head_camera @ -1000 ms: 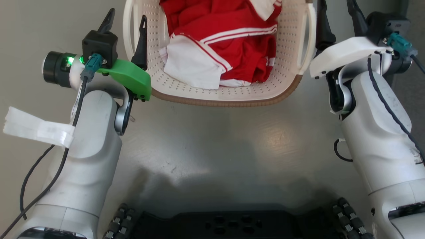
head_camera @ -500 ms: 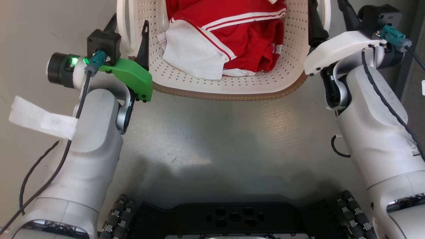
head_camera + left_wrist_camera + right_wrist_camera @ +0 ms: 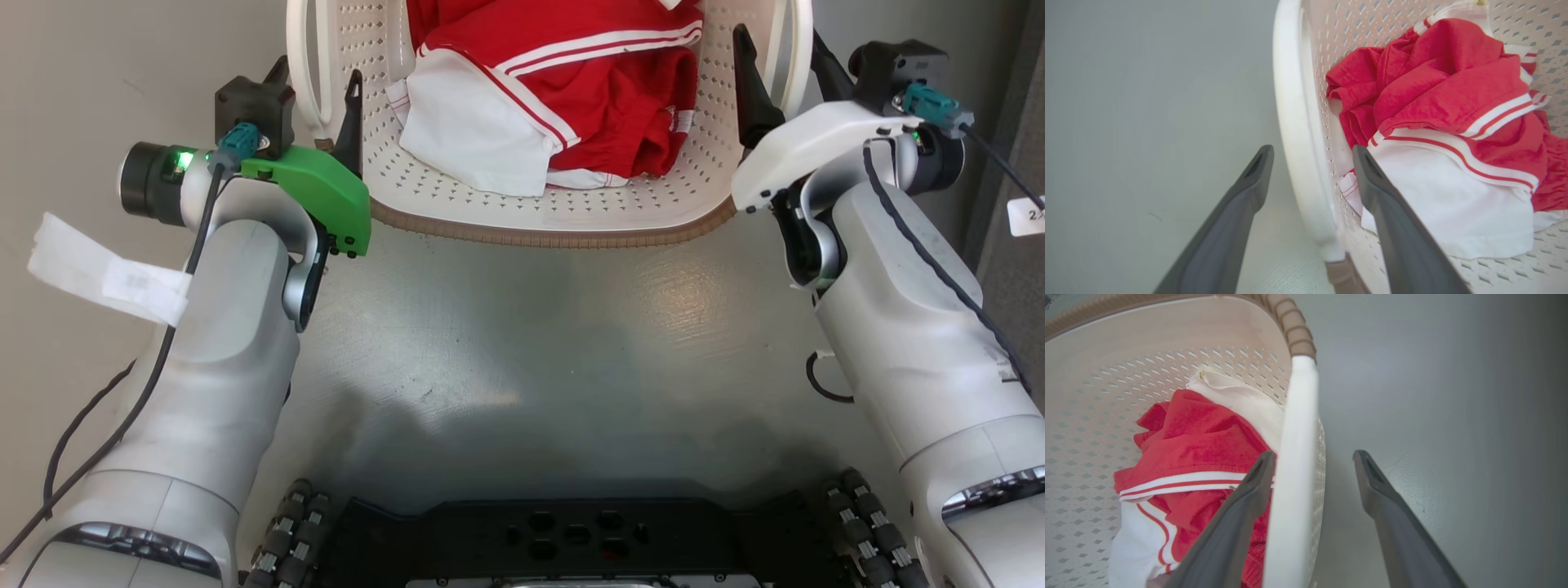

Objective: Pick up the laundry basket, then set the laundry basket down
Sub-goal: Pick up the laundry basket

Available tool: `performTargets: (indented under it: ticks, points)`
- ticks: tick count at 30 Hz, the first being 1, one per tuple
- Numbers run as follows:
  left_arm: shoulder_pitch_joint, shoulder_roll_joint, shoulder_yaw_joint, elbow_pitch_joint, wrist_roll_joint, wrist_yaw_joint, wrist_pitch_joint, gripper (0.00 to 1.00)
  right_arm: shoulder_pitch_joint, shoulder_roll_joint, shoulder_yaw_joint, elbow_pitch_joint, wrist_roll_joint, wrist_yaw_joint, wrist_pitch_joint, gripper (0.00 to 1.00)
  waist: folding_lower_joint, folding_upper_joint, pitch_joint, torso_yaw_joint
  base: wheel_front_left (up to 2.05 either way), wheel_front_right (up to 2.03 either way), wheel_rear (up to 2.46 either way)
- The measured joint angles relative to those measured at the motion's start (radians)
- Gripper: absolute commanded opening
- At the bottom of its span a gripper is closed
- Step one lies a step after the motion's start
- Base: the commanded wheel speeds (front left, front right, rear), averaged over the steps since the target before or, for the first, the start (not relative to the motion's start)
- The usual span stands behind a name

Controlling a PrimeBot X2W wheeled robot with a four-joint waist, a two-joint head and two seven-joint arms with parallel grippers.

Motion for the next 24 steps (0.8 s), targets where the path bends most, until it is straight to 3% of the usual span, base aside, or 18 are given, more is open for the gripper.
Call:
performTargets:
  ticks: [4,8,13,19,20,21,22,24]
  points:
    - [-0.01,0.0,-0.013,0.032,-0.015,-0.008,0.0,1.0,-0.013,0.0,0.018,0.011,0.017,-0.001,0.0,0.99,0.0,0.0,-0.004,-0.002,0.0,0.0,0.0]
    - [-0.022,0.0,-0.035,0.054,-0.047,-0.009,0.005,1.0,-0.022,0.0,0.034,0.025,0.03,-0.001,0.0,0.9,0.0,0.0,-0.006,-0.004,0.0,0.0,0.0]
    - [-0.036,0.0,-0.055,0.061,-0.065,-0.016,0.005,1.0,-0.029,0.0,0.056,0.035,0.048,-0.008,0.0,0.7,0.0,0.0,-0.006,-0.008,0.0,0.0,0.0]
    - [-0.045,0.0,-0.089,0.07,-0.104,-0.017,0.005,1.0,-0.046,-0.001,0.079,0.045,0.073,-0.013,0.0,0.57,0.0,0.0,-0.004,-0.013,0.0,0.0,0.0]
    - [-0.046,0.0,-0.097,0.074,-0.108,-0.017,0.005,0.96,-0.048,0.0,0.083,0.046,0.074,-0.014,0.0,0.55,0.0,0.0,-0.003,-0.013,0.0,0.0,0.0]
    - [-0.047,0.0,-0.104,0.079,-0.109,-0.018,0.008,0.72,-0.049,0.0,0.086,0.048,0.076,-0.016,0.0,0.49,0.0,0.0,-0.003,-0.014,0.0,0.0,0.0]
    - [-0.049,0.0,-0.109,0.084,-0.109,-0.018,0.014,0.6,-0.049,0.0,0.09,0.051,0.081,-0.016,0.0,0.47,0.0,0.0,-0.003,-0.015,0.0,0.0,0.0]
    - [-0.054,0.0,-0.118,0.09,-0.115,-0.018,0.014,0.3,-0.052,0.001,0.1,0.059,0.086,-0.016,0.0,0.31,0.0,0.0,-0.002,-0.016,0.0,0.0,0.0]
